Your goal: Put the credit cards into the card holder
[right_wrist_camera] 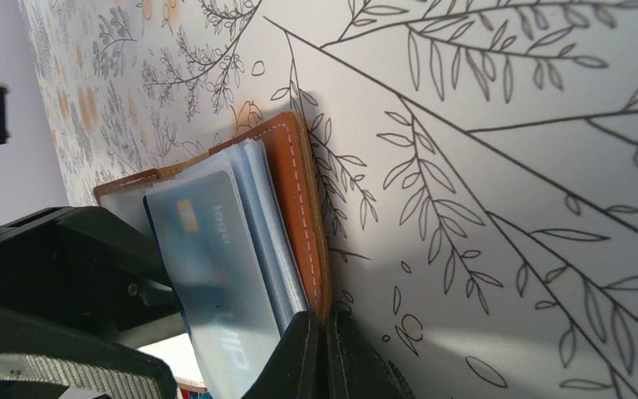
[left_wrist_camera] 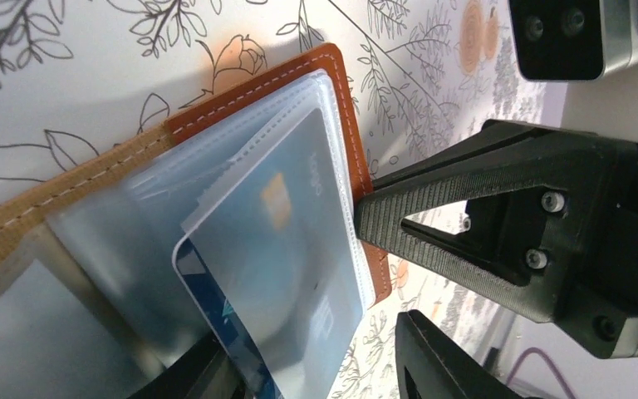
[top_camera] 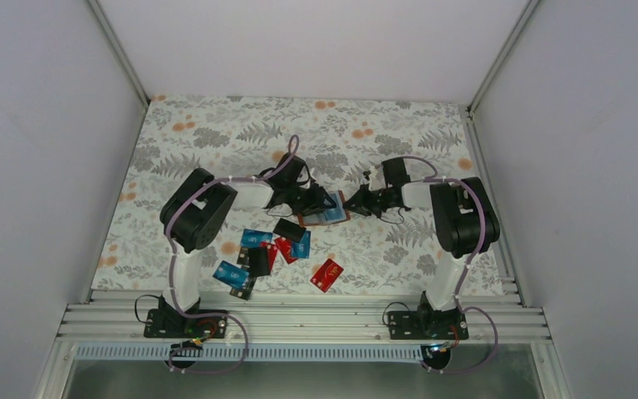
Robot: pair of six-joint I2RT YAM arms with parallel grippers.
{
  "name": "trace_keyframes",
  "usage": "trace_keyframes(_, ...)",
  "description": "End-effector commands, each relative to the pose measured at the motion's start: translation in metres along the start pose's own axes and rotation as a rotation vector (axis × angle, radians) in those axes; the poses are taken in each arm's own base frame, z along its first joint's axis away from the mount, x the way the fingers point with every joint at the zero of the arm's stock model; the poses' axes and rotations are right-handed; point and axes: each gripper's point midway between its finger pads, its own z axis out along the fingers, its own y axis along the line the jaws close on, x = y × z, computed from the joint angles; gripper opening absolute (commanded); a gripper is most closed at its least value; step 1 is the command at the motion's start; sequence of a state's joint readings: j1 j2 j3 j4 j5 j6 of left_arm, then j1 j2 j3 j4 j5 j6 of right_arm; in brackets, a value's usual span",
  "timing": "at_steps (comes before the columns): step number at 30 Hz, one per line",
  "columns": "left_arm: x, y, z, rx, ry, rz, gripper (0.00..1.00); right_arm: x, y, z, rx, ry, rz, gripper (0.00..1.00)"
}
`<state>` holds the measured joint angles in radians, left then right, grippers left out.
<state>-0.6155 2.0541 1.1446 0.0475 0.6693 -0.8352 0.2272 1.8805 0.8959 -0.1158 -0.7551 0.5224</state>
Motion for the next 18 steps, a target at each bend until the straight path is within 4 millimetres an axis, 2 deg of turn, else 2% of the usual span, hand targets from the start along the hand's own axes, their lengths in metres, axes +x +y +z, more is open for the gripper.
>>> trace_keyframes(1, 0.01, 0.022, -0.005, -0.133, 0.013, -0.021, 0.49, 0.013, -0.008, 0.006, 0.041, 0.034, -0.002, 0.05)
trace_keyframes(10, 0.005, -0.001, -0.033, -0.167, -0.033, 0.076, 0.87, 0.012, -0.009, 0.005, 0.046, 0.032, -0.002, 0.04)
trace_keyframes(14, 0.004, 0.003, -0.046, -0.234, -0.057, 0.106, 0.86, 0.012, -0.01, 0.005, 0.049, 0.032, -0.002, 0.04)
trace_keyframes(18, 0.005, 0.011, -0.047, -0.267, -0.064, 0.129, 0.73, 0.009, -0.009, 0.004, 0.056, 0.032, -0.011, 0.06)
